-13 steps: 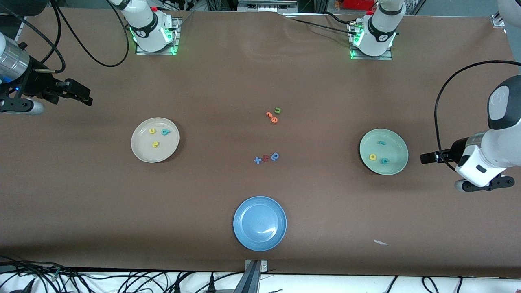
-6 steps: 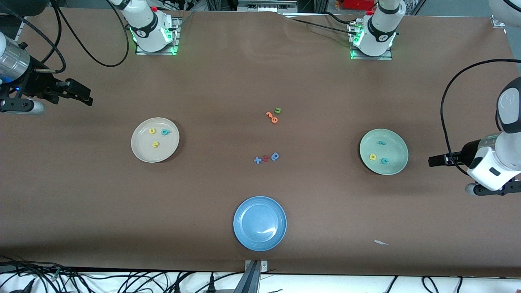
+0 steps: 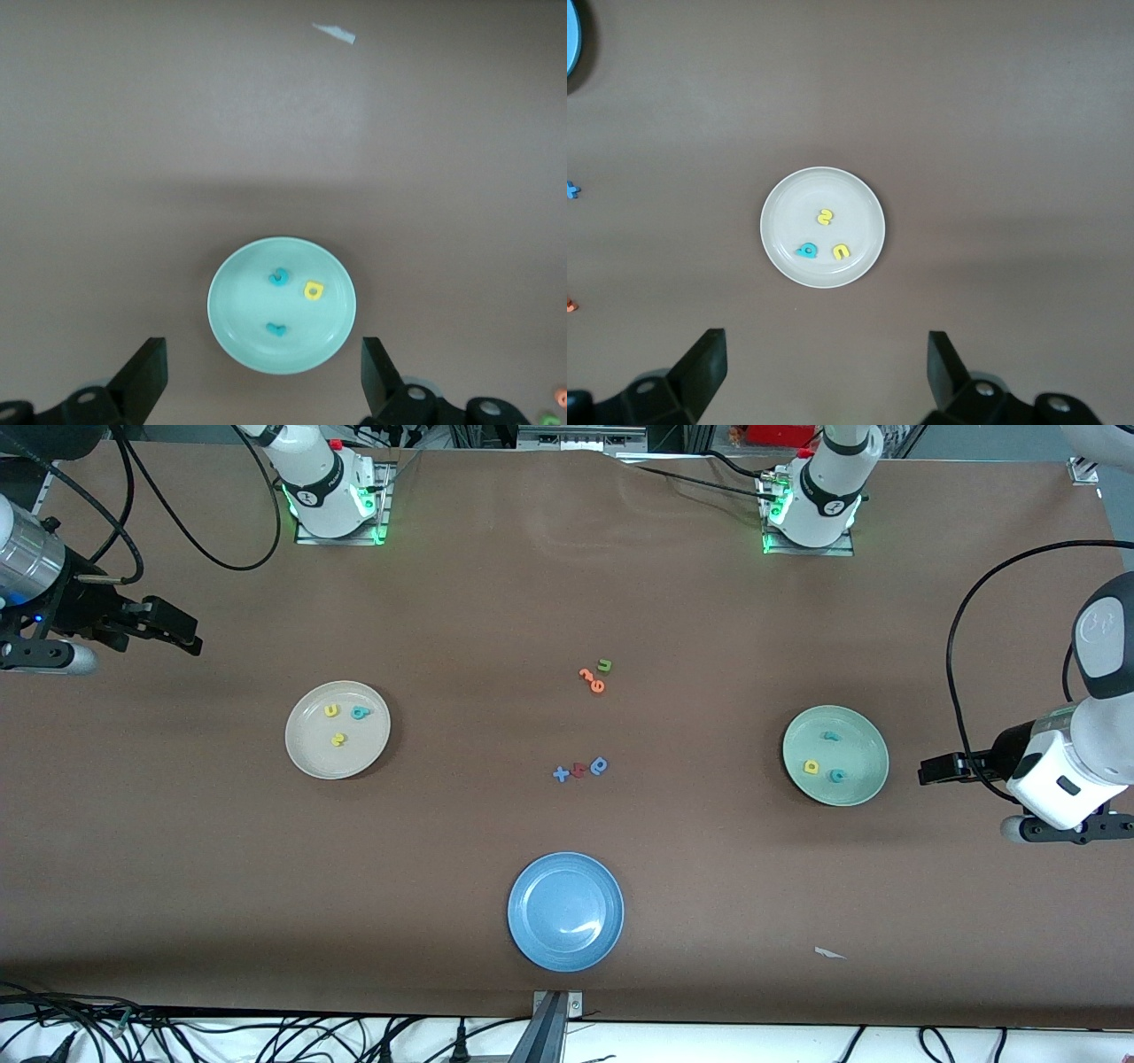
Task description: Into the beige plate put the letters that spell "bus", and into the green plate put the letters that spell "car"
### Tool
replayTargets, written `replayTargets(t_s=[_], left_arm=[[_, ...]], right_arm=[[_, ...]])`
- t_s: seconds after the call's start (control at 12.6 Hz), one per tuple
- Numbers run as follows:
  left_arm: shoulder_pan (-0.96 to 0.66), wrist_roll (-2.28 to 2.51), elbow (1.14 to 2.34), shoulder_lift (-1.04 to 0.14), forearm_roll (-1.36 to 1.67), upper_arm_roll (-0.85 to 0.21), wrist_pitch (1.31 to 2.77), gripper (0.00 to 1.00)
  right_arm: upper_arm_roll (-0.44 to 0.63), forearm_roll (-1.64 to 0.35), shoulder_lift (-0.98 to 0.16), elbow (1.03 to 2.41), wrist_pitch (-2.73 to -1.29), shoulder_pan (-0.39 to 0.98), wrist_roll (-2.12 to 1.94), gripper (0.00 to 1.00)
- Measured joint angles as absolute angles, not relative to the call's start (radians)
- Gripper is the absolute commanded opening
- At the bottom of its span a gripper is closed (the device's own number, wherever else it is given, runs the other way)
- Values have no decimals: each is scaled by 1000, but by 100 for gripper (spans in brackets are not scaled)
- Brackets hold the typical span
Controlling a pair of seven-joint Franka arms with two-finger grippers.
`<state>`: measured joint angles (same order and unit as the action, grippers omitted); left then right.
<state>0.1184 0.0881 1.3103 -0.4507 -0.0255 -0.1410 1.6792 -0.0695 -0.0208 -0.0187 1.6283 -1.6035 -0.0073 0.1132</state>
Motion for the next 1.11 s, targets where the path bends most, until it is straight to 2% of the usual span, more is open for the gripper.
replayTargets(t_s=[0.16, 0.32, 1.11], left_arm=[[117, 87, 1418, -389, 4, -127, 1770, 98], [118, 52, 1463, -352, 59, -100, 1788, 99], [127, -61, 1471, -332, 64, -77, 1790, 99]], right_arm=[[-70, -21, -19, 1628, -1604, -7, 113, 100], [-70, -21, -19, 1628, -1604, -7, 113, 100], [-70, -21, -19, 1628, -1604, -7, 113, 100]])
